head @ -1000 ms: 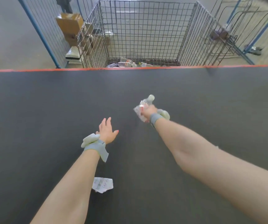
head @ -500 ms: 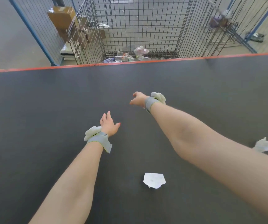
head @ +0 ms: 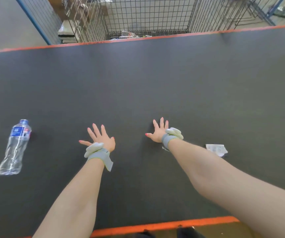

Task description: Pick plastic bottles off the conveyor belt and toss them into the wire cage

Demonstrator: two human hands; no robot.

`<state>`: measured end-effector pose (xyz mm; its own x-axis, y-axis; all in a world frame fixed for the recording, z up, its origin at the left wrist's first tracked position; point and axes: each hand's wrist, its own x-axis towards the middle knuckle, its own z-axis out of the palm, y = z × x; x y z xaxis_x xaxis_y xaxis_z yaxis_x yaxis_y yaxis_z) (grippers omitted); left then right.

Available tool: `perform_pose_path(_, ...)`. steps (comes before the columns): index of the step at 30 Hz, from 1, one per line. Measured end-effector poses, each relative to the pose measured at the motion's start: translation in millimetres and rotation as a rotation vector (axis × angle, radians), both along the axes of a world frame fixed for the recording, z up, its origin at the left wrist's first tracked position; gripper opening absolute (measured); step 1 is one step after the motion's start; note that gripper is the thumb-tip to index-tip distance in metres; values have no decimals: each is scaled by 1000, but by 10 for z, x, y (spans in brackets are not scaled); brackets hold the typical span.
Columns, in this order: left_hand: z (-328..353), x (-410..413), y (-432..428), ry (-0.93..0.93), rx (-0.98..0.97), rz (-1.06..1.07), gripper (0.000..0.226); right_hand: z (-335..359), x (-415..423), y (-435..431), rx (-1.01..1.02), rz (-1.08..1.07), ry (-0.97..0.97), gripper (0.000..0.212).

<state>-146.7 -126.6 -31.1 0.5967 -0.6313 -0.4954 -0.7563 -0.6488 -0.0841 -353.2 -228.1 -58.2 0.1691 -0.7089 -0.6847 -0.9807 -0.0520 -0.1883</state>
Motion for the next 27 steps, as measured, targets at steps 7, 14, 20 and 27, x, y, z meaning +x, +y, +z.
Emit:
perform_pose_path(7, -57, 57, 457, 194, -75, -147, 64, 132, 49, 196, -85, -23, -15, 80)
perform_pose_path(14, 263, 468, 459, -49, -130, 81, 88, 368, 437, 263, -48, 69, -100, 81)
perform_pose_path(20, 45, 402, 381, 218, -209, 358, 101, 332, 414, 171, -23, 88, -92, 82)
perform_pose_path(27, 133, 37, -486, 746, -531, 637, 81, 323, 205, -262, -17, 14, -95, 86)
